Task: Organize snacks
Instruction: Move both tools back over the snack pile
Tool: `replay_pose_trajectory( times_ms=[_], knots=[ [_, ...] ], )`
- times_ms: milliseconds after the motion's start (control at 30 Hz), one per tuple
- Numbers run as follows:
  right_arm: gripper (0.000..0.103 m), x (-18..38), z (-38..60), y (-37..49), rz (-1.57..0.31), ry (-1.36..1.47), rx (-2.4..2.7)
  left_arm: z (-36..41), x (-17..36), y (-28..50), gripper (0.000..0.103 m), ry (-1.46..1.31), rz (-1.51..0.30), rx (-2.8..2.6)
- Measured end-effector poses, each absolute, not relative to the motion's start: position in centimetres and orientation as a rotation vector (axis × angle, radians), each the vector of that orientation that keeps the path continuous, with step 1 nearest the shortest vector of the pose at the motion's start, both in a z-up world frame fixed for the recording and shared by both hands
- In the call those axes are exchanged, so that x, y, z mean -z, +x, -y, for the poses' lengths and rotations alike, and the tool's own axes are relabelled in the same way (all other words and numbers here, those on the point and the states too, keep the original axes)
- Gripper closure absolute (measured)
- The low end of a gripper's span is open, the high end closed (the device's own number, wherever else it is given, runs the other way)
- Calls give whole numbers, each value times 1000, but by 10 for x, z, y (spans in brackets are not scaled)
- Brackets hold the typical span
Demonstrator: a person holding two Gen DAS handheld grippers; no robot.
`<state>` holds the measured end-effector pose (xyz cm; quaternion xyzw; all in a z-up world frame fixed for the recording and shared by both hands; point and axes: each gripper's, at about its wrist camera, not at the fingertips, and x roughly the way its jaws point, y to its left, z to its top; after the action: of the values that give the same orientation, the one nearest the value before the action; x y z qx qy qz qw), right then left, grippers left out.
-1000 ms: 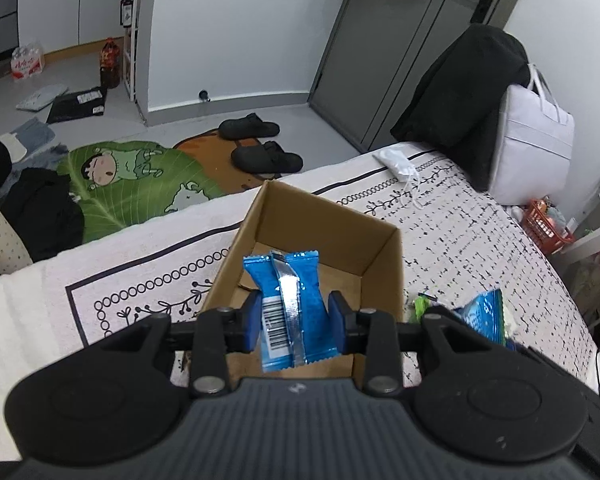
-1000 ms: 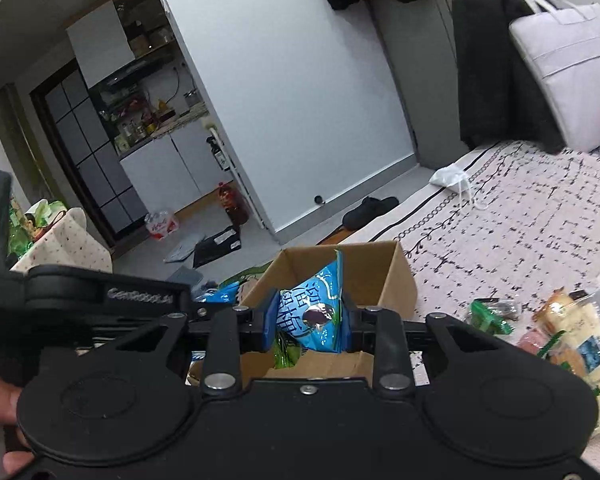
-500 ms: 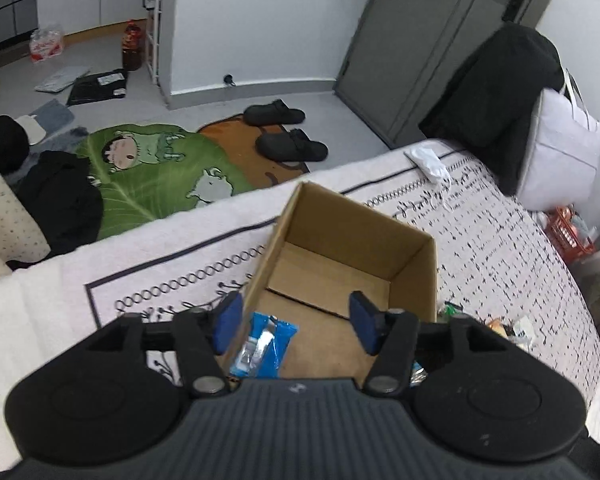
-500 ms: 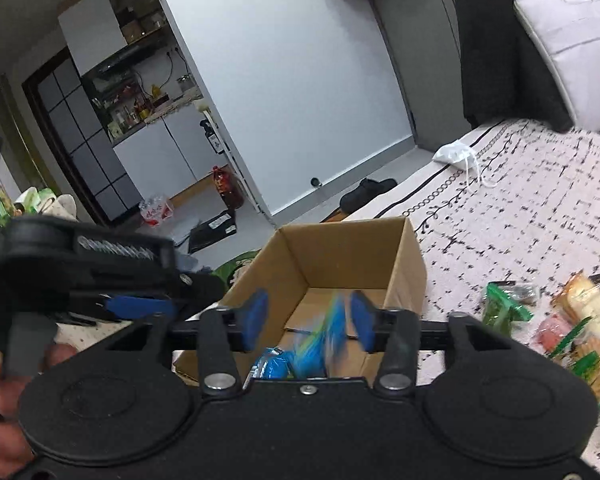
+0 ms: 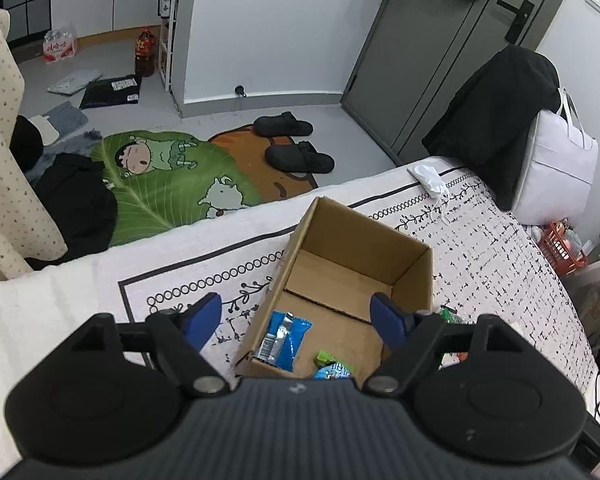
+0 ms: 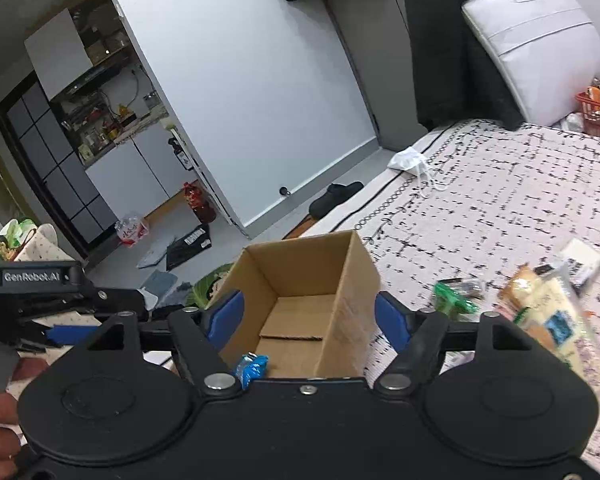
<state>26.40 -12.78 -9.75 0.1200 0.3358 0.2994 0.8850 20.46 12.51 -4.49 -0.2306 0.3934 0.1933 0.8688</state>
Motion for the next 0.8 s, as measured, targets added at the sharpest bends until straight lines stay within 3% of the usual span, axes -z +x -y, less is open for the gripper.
replay_pose_trajectory(
  times_ms=[167, 233, 367, 433, 567, 800],
  knots=[
    [20, 89, 143, 258, -752, 205, -576, -116, 36, 199, 21, -465, -818, -401],
    [12, 87, 149, 255, -777, 199, -561, -110, 34, 196, 21, -455, -819, -392],
    [5, 81, 162, 250, -807, 165, -509, -90, 33, 189, 6, -412, -821, -365],
    [2, 77, 170, 249, -806, 162, -500, -80, 34, 187, 5, -409, -829, -353],
    [0, 63, 192, 246, -784, 173, -504, -62, 32, 183, 0, -387, -824, -332],
    [0, 51, 226, 242, -767, 159, -487, -29, 26, 181, 0, -351, -821, -262]
  ],
)
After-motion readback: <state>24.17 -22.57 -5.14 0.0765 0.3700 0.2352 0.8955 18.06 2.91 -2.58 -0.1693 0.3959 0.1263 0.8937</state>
